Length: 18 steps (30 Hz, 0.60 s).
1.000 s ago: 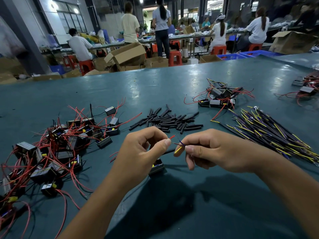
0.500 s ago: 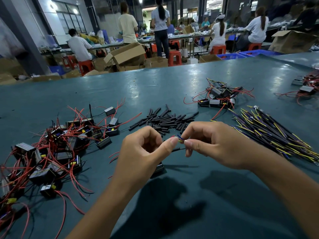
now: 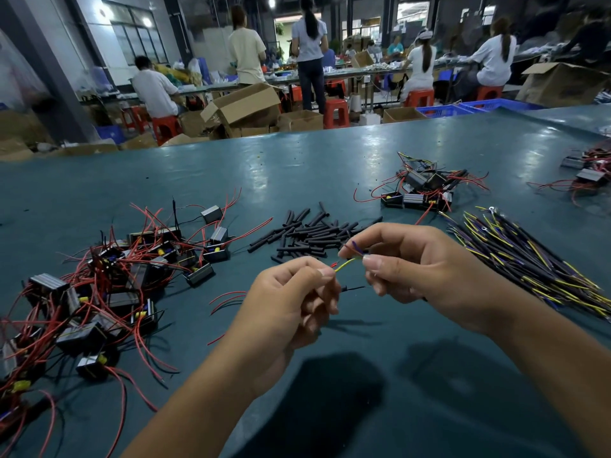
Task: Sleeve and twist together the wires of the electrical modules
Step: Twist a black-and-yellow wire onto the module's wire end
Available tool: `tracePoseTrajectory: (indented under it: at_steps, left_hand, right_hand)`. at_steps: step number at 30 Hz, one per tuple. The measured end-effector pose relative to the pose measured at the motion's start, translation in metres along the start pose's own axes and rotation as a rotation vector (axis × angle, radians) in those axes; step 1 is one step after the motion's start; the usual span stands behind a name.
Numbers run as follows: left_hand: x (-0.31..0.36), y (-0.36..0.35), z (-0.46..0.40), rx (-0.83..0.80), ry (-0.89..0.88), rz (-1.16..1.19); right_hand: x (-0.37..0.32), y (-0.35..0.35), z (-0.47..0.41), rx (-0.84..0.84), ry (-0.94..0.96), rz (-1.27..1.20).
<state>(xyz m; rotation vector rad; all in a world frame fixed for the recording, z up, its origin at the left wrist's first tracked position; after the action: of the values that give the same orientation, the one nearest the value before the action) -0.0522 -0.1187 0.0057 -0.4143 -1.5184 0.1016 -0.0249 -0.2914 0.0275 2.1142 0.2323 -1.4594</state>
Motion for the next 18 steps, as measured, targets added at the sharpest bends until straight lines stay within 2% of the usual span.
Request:
tracePoseTrajectory:
  at_steps: [3,5,6,9,11,15,18]
  left_hand:
    - [-0.006,-0.008,0.004,-0.092,0.126,0.075]
    - [-0.007,-0.008,0.004,-0.099,0.122,0.006]
    - [-0.004,-0.004,0.002,-0.060,0.062,-0.071]
    - [0.022,0.023,-0.004,0.149,-0.328,-0.301]
    - [0.036,0.041,-0.006,0.241,-0.518,-0.374]
    - [0.035,0.045,-0.010,0.258,-0.606,-0.492]
    - [0.028,0.039,-0.011,0.199,-0.612,-0.638]
  right_hand:
    - [-0.002,-0.009,0.001,-0.094,0.002,-0.181]
    - [-0.002,-0.010,0.001,-0.125,-0.019,-0.222]
    - [-0.002,-0.008,0.001,-0.118,-0.035,-0.216]
    - [0.001,0.006,-0.001,-0.044,-0.104,-0.196]
    - [0.004,0.015,-0.002,0.004,-0.159,-0.250]
    - [0.011,0.028,-0.003,0.094,-0.199,-0.103]
    - [0.018,0.028,-0.003,0.123,-0.232,0.014]
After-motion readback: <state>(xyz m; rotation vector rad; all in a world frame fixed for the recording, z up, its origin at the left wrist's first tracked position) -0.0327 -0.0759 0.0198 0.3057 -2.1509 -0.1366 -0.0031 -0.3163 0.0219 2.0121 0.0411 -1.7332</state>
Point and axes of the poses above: each hand's wrist, its own z-axis away from the middle knuckle, its own y-axis out of the back of the hand, x = y × z, the point moved 4 cm from there along -z, towards the middle knuckle, and after that the axes turned 11 degrees about z, right-handed, at the moved point
